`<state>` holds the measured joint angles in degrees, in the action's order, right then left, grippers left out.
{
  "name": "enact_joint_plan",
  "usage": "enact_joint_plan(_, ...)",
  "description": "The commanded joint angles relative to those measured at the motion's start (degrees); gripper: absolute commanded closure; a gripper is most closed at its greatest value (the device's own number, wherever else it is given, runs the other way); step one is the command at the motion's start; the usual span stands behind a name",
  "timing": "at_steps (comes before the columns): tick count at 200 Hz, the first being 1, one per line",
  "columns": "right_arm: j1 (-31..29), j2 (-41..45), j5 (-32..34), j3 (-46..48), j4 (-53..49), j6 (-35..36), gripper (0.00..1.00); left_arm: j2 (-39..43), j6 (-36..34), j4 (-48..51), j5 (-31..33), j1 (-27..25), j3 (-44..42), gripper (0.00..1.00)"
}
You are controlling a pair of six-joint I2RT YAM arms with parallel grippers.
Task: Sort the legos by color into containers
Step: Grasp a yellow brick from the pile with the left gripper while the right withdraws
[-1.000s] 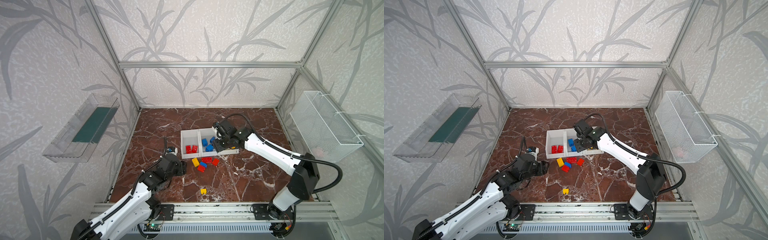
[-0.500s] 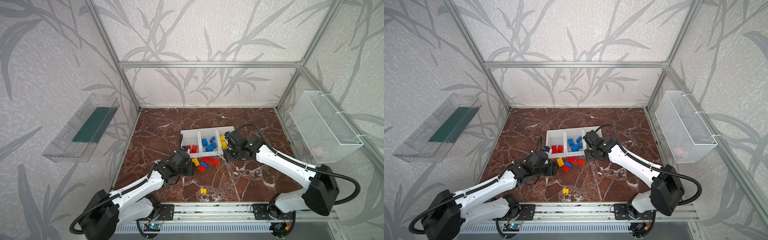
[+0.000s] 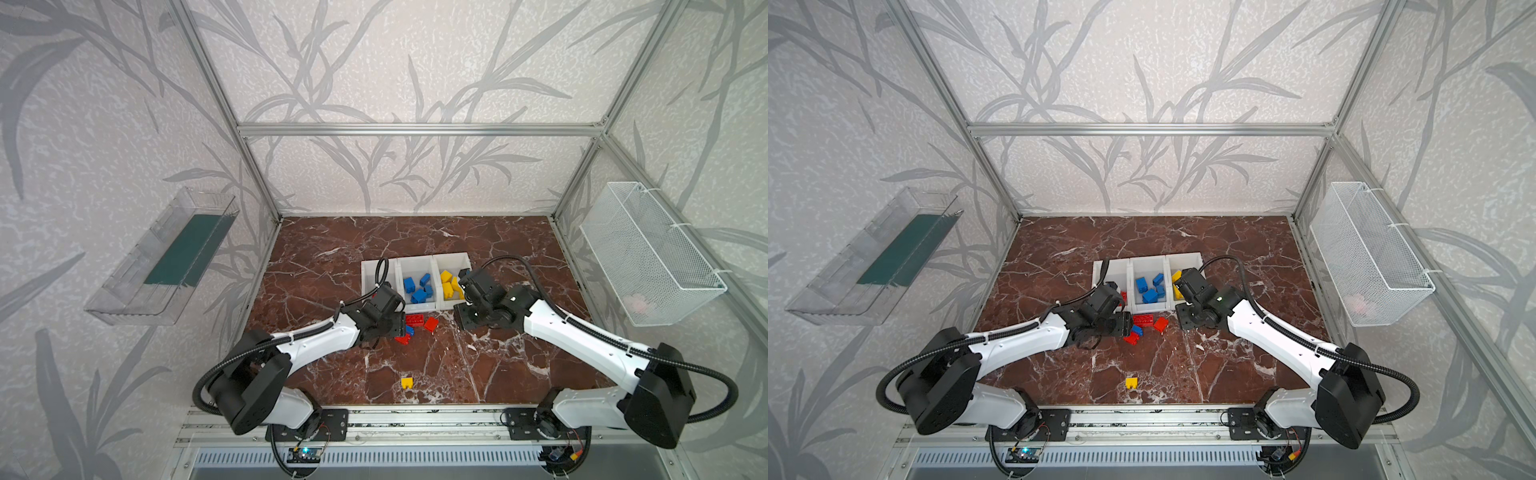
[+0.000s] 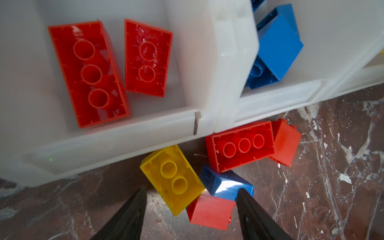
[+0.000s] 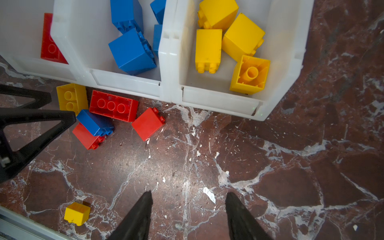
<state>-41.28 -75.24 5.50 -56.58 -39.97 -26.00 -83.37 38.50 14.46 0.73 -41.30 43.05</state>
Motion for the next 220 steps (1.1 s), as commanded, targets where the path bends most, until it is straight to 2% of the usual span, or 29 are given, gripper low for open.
enact_joint_plan(1, 0.38, 2.18, 0.48, 1.26, 0.75, -1.02, 0.42, -1.39, 3.45, 1.6, 3.23, -0.27, 2.14, 0.29)
enact_joint_plan(40, 0.57, 2.92, 0.49, 2.59, 1.28, -1.25, 0.42, -3.19, 4.99, 1.98, 5.61, -0.27, 2.6, 0.3)
enact_joint_plan(71, 0.76, 2.82, 0.13, 3.04, 1.51, -1.34, 0.42, -5.01, 6.53, 2.08, 7.4, -0.11, 2.91, 0.34)
enact_joint_plan(137, 1.02, 3.0, 0.22, 3.66, 1.65, -1.45, 0.42, -8.1, 6.82, 0.58, 8.07, -0.12, 2.54, 0.56)
enact_joint_plan(162, 1.19, 3.47, 0.55, 3.61, 1.42, -1.42, 0.42, -6.94, 6.51, 1.18, 6.93, -0.34, 1.88, 0.65)
enact_joint_plan(191, 1.43, 4.93, 1.4, 3.06, 0.29, -0.79, 0.42, -2.96, 4.61, 3.18, 2.96, -1.62, 1.14, 0.68)
enact_joint_plan(220, 2.92, 8.88, 3.11, 2.92, -0.28, 0.27, 0.43, 0.68, 0.52, 5.18, -1.49, -5.1, 3.67, 0.68)
